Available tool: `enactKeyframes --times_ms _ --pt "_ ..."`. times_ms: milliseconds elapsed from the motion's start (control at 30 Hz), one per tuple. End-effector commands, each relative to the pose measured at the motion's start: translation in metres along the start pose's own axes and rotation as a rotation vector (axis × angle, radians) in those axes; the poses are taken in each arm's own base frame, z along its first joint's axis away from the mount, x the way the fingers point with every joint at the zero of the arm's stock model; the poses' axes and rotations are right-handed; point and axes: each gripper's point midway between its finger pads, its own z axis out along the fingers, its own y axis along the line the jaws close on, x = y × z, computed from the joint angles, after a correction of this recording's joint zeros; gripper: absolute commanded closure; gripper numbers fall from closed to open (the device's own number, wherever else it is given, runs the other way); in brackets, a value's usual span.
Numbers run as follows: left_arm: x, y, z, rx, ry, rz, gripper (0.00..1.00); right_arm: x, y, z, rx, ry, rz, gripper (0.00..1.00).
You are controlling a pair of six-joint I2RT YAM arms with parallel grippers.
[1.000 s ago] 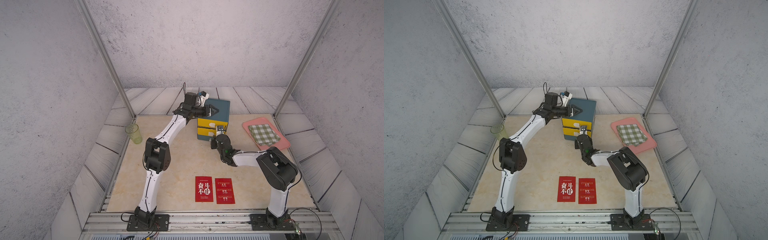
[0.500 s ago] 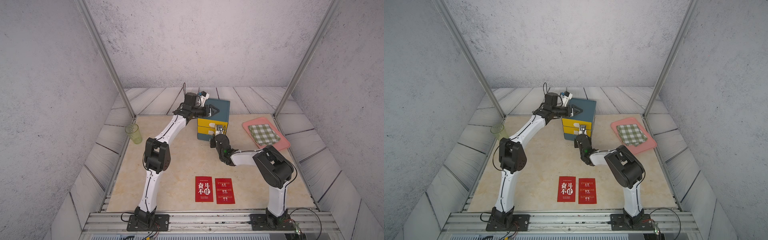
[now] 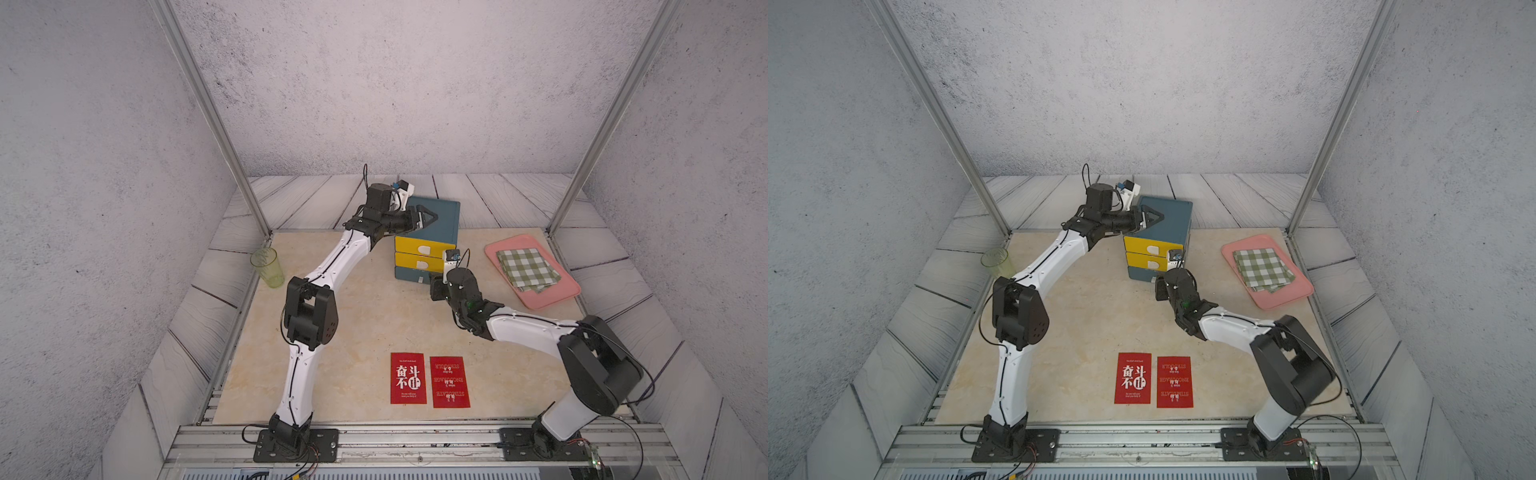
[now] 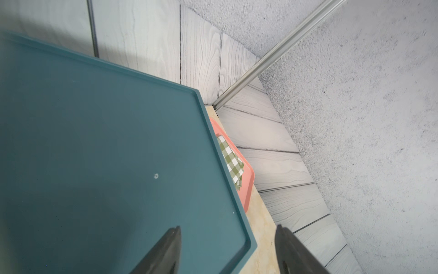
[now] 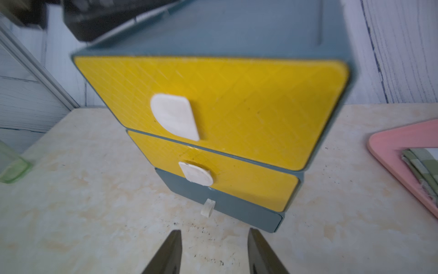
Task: Take the postcards out of the drawer
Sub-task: Close the drawer of the storage box.
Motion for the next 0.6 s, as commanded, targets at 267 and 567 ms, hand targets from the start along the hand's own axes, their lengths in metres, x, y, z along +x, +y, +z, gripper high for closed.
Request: enactKeyframes --times_ms 267,567 --pt "0.035 -0.006 -0.089 -0.085 -0.276 -0.277 0.30 -0.082 -0.033 -0.060 -0.085 0.201 0.127 0.56" --pt "0.117 0.047 -0.038 -0.092 -0.198 -0.514 0.32 -0.148 -0.047 0.007 -0.364 0.292 0.345 0.50"
